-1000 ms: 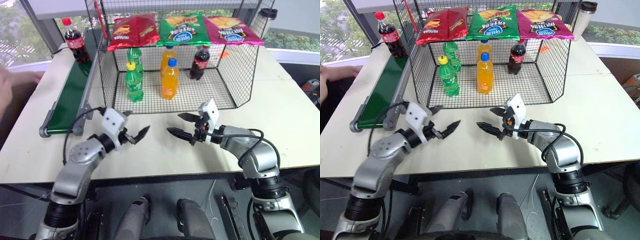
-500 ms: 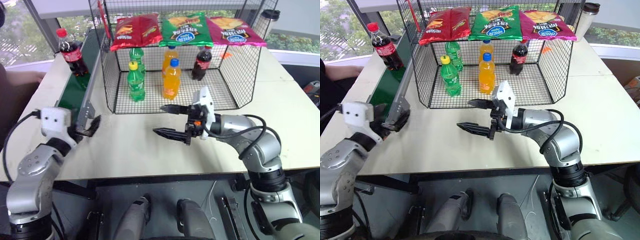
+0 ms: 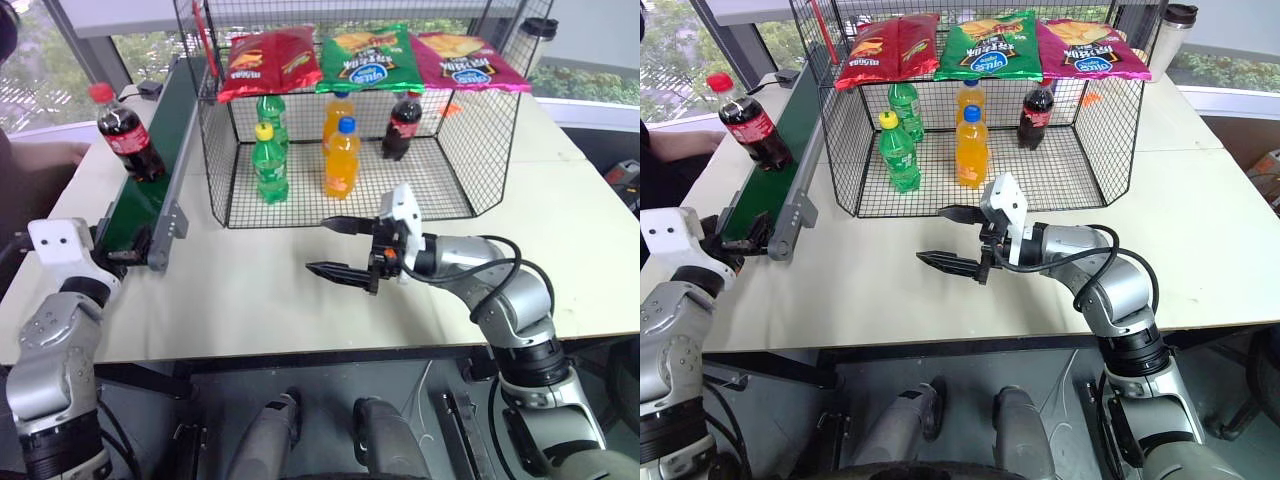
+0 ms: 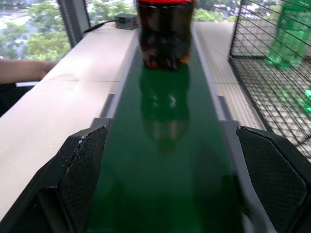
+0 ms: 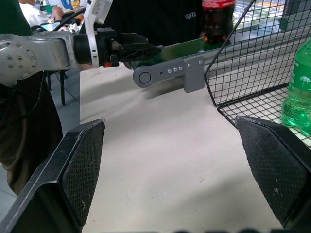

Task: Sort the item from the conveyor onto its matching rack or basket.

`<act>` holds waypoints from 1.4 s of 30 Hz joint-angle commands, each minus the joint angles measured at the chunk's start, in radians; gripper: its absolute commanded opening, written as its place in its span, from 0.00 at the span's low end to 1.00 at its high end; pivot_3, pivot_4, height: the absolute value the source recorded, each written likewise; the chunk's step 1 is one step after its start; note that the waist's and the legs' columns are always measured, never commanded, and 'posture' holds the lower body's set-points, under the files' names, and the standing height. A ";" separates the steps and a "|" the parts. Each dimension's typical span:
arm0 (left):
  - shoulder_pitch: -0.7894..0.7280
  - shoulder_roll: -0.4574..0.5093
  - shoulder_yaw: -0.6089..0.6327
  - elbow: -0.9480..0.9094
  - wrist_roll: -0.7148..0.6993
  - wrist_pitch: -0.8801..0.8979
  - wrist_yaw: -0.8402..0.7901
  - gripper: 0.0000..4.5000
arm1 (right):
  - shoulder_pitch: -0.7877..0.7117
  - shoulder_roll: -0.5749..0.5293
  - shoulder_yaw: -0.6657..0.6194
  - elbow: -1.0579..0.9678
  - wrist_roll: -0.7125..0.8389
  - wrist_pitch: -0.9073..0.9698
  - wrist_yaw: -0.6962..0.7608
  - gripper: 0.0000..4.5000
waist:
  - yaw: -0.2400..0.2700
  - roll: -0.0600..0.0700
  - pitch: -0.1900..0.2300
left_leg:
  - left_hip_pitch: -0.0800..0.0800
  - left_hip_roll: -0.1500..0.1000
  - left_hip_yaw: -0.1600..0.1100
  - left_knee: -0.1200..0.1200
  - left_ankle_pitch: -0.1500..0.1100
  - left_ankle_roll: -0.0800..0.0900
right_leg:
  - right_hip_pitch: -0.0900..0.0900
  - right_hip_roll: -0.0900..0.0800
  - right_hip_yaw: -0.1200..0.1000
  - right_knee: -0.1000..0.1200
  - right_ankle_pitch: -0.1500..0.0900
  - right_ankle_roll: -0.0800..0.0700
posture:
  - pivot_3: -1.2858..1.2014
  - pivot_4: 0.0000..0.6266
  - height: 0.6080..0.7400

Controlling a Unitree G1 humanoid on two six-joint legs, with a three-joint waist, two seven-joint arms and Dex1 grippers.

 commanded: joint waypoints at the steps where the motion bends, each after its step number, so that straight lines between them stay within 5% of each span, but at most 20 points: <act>1: -0.021 0.011 0.003 0.003 0.001 -0.037 0.004 1.00 | 0.002 -0.005 -0.011 -0.028 0.005 -0.016 -0.004 0.98 | 0.000 0.000 0.000 | 0.000 0.000 0.000 0.000 0.000 0.000 | 0.000 0.000 0.000 0.000 0.000 0.000 | 0.52 0.24 0.98; 20: -0.036 0.004 -0.048 0.069 0.045 -0.121 0.018 1.00 | -0.016 -0.022 -0.017 -0.058 0.017 0.036 -0.046 0.98 | 0.000 0.000 0.000 | 0.000 0.000 0.000 0.000 0.000 0.000 | 0.000 0.000 0.000 0.000 0.000 0.000 | 0.52 0.24 0.98; 23: -0.027 -0.015 -0.037 0.043 -0.005 -0.157 -0.027 0.70 | -0.020 -0.024 -0.020 -0.058 0.016 0.044 -0.050 1.00 | 0.000 0.000 0.000 | 0.000 0.000 0.000 0.000 0.000 0.000 | 0.000 0.000 0.000 0.000 0.000 0.000 | 0.52 0.24 0.98; 30: -0.076 0.024 -0.035 -0.038 -0.121 -0.049 -0.056 0.67 | -0.009 -0.037 -0.024 -0.060 0.014 0.042 -0.048 1.00 | 0.001 -0.001 0.000 | -0.001 0.000 0.000 0.000 0.000 0.000 | 0.000 0.000 0.000 0.000 0.000 0.000 | 0.52 0.24 0.98; 42: -0.274 0.007 -0.641 0.027 0.029 -0.144 -0.432 0.67 | -0.074 -0.031 -0.039 -0.070 0.044 0.045 -0.056 1.00 | 0.011 -0.002 0.001 | -0.001 -0.001 0.002 0.000 0.000 0.000 | 0.000 0.001 0.000 -0.002 0.000 0.000 | 0.52 0.24 0.98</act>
